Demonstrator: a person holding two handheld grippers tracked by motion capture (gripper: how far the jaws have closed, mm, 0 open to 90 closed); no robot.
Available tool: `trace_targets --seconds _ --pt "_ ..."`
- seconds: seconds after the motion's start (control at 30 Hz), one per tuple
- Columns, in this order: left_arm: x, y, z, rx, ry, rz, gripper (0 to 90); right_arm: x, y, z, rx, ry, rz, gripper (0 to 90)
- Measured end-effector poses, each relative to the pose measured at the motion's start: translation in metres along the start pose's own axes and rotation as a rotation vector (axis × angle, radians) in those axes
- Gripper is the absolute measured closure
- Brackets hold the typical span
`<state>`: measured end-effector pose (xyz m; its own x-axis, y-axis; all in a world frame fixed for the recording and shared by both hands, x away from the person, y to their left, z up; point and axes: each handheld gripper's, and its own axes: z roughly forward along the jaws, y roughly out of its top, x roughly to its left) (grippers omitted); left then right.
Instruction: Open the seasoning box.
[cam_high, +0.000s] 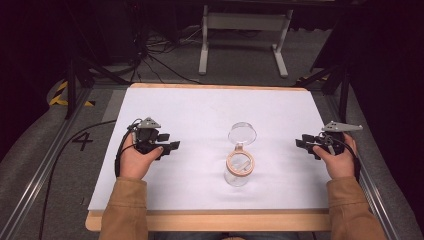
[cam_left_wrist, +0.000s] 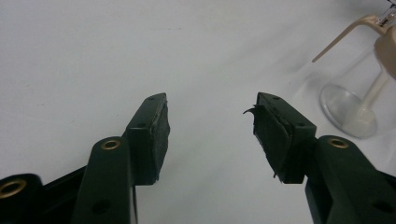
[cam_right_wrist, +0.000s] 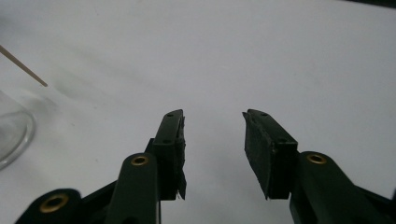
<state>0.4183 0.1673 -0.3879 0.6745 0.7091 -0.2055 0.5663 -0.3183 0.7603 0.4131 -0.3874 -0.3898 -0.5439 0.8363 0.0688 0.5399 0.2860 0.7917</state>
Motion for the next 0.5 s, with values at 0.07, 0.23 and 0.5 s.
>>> trace_targets --seconds 0.07,0.23,0.5 --pt "0.0 0.0 0.001 0.002 -0.003 -0.002 45.1 -0.003 -0.004 0.005 0.021 0.0 0.008 58.1" --pt "0.002 -0.003 0.006 0.028 -0.008 -0.009 44.8 -0.006 -0.011 0.014 0.08 -0.01 0.006 57.3" --pt "0.005 -0.008 0.018 0.09 -0.025 -0.019 42.6 -0.002 -0.017 0.027 0.158 0.001 -0.023 55.9"
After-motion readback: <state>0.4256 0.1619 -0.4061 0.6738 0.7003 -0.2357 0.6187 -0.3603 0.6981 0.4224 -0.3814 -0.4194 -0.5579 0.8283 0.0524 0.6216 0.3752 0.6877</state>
